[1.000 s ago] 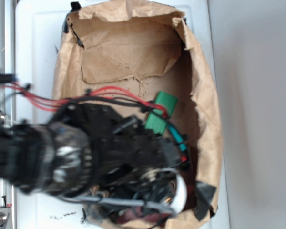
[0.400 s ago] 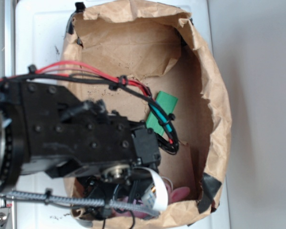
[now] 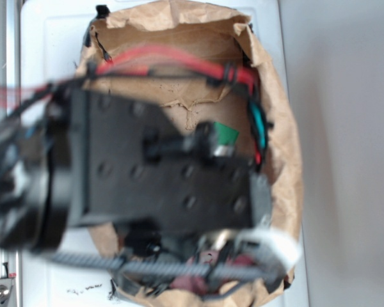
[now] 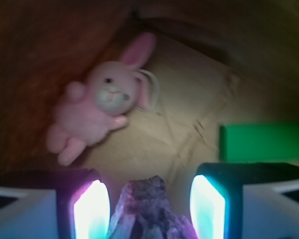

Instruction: Grab the rock.

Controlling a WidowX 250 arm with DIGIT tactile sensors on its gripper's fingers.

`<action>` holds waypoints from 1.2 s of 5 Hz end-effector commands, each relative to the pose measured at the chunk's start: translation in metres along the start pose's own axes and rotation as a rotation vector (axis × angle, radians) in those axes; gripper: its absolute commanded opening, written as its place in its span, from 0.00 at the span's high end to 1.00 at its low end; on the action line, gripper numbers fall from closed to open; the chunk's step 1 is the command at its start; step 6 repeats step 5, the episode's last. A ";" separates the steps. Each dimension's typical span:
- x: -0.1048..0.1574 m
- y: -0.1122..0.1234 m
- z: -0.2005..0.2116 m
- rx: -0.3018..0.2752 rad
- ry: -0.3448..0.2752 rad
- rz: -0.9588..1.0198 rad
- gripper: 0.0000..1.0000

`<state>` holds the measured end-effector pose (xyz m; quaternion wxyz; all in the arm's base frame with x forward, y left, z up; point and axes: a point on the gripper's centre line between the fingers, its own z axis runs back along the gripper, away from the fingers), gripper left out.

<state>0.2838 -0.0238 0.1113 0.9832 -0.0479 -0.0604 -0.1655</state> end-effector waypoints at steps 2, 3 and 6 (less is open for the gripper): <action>-0.011 0.032 0.068 0.173 -0.182 0.260 1.00; -0.008 0.037 0.076 0.228 -0.214 0.308 1.00; -0.003 0.035 0.073 0.292 -0.172 0.328 1.00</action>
